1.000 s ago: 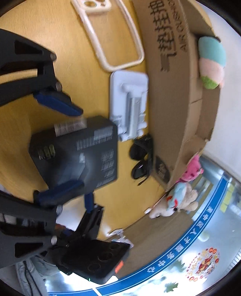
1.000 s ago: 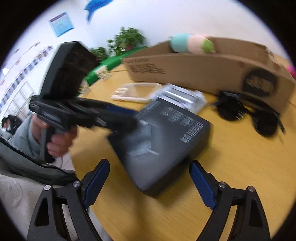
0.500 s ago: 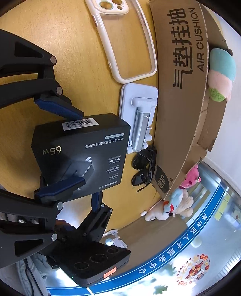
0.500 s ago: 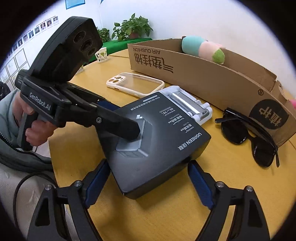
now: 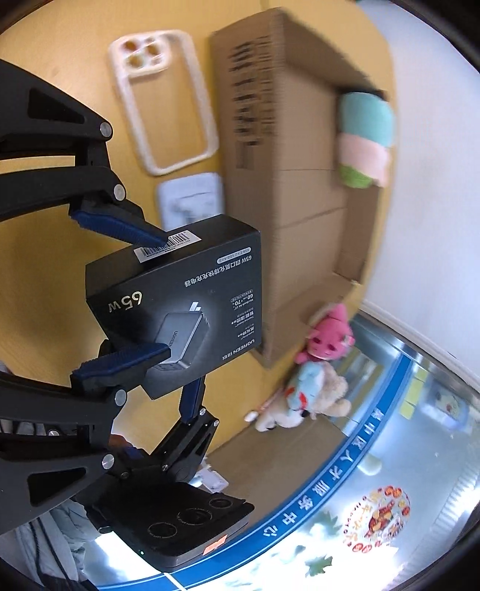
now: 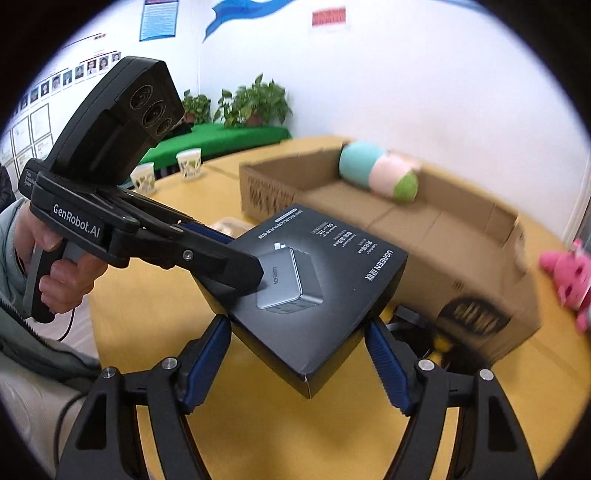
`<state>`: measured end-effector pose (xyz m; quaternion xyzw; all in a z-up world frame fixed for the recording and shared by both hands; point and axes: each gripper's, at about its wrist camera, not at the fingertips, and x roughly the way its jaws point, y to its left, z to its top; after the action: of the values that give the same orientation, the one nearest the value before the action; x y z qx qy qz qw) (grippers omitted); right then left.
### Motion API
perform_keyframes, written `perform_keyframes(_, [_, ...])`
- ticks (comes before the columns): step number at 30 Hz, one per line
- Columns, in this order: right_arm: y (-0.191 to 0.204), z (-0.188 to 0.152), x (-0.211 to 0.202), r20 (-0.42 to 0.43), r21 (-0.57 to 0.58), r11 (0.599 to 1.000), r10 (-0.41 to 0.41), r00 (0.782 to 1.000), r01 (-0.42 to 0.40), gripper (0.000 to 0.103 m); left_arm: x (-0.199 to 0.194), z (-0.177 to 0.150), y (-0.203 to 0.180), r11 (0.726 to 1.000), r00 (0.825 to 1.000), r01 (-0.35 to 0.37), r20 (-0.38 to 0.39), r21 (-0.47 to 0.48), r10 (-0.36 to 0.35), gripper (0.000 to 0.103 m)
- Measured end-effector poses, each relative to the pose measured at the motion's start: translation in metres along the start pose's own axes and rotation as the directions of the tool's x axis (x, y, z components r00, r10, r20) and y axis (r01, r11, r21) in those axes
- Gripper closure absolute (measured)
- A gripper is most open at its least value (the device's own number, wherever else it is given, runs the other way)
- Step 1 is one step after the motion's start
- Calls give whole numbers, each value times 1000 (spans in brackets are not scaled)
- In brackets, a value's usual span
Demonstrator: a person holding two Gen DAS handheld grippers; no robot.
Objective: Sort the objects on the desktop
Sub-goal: 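Grasp the black charger box with both grippers and lift it, then carry the charger box with both grippers into the cardboard box beside the plush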
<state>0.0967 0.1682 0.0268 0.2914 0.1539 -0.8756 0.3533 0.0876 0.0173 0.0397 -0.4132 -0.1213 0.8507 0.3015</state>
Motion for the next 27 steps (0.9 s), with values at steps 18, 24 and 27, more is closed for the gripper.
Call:
perform_keyframes(18, [-70,133,-20,239,-142,968,-168,956,206,28,-38,168,-32,969,957,-108,286,221,41,52])
perform_keyframes(24, [-113,171,-6,249,-110,973,-168,954,201,28,-21,225,-22,963,949,-118,313,244,37,52])
perform_keyframes(27, [-131,185,5,248,-99,975,-167,954,197,28,-10,248,-13,965,948,-105,316,240,25,52])
